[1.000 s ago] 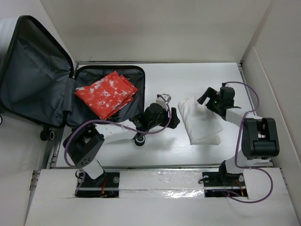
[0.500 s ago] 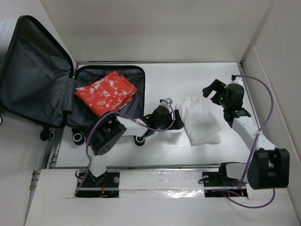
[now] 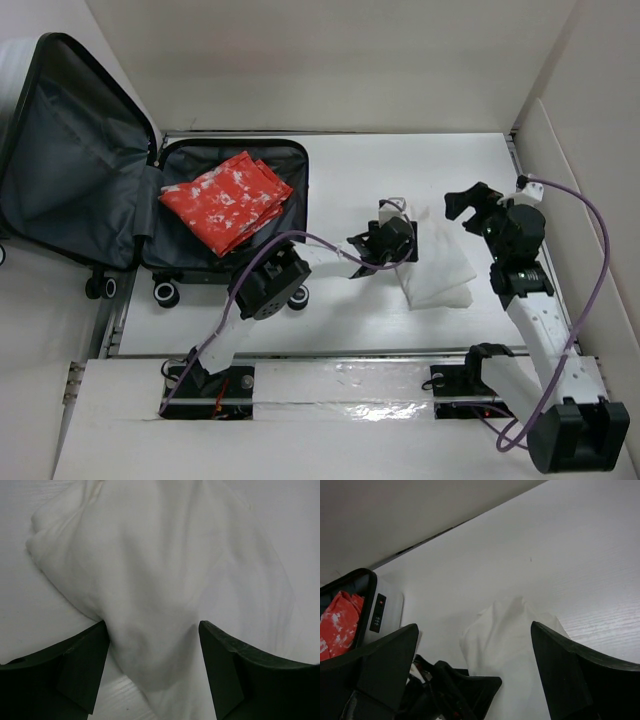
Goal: Pack the luggage
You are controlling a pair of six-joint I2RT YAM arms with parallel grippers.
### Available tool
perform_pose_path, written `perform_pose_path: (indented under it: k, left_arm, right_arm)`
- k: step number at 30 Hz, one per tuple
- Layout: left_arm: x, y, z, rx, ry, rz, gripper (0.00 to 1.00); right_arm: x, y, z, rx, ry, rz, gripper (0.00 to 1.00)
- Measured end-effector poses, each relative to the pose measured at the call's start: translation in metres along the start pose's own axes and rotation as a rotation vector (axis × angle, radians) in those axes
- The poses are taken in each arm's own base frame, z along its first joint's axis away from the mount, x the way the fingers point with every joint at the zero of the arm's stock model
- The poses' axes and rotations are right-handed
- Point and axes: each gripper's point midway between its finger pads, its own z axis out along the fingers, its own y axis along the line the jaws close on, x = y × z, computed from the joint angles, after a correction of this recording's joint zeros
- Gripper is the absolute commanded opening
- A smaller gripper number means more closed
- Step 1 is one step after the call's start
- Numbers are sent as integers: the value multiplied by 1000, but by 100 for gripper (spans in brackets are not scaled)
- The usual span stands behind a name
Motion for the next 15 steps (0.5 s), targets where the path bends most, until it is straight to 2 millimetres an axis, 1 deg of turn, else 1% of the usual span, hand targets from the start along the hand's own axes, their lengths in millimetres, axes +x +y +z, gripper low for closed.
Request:
perform_pose_path:
  k: [1, 3, 6, 8, 11, 13, 15]
  left_arm:
    - [0, -2, 2, -9, -3, 8, 61]
    - [0, -3, 7, -26, -9, 20, 25]
    - [2, -1, 12, -44, -9, 38, 0]
    - [-3, -4, 12, -47, -14, 58, 0]
    - [-9, -2, 11, -60, -3, 102, 0]
    - [-16, 2, 10, -76, 0, 135, 0]
    - [-28, 9, 6, -95, -5, 172, 0]
  right_arm:
    - [-5, 4, -5, -14, -17, -4, 100]
    - [-12, 9, -12, -38, -42, -14, 100]
    - [-18, 16, -20, -65, -63, -24, 100]
    - [-17, 19, -24, -86, -64, -27, 99]
    - [-7, 20, -27, -114, -49, -30, 99]
    - [2, 18, -27, -123, -26, -30, 99]
    - [10, 18, -26, -132, -1, -29, 99]
